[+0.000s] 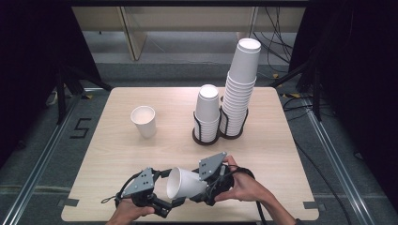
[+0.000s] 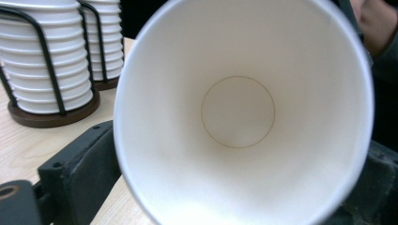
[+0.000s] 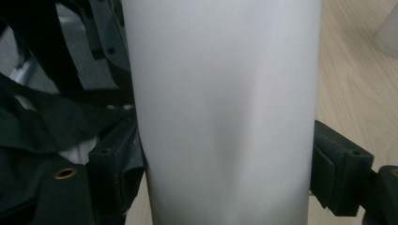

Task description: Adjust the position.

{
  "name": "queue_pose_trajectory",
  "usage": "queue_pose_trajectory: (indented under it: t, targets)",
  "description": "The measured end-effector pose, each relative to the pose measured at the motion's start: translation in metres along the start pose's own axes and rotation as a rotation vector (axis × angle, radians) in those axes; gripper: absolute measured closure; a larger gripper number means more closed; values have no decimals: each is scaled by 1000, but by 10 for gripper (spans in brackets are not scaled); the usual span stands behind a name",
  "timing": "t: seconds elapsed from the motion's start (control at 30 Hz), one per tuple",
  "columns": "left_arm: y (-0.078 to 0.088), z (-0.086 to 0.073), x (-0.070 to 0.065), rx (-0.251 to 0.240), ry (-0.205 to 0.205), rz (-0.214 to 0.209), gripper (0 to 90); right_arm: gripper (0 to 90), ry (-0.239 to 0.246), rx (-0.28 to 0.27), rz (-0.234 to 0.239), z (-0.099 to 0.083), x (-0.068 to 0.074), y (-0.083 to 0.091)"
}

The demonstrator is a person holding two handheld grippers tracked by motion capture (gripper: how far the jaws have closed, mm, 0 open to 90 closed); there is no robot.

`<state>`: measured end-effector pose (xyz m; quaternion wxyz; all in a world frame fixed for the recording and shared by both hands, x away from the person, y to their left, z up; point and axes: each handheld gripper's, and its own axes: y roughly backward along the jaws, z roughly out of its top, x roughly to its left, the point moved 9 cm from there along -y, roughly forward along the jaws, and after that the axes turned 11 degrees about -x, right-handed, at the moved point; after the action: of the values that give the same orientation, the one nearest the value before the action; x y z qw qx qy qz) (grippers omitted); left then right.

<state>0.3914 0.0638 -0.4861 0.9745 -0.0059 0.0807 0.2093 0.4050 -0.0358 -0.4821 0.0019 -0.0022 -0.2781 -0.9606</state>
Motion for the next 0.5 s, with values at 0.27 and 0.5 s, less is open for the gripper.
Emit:
queue_pose_trajectory:
  t: [0.27,0.5]
  targets:
    - [-2,8,-3,-75,30,13,70,223,-53,-82,24,5,1,-4]
    - [0,11,-3,-95,26,3,107,220,-72,-90,25,4,1,-7]
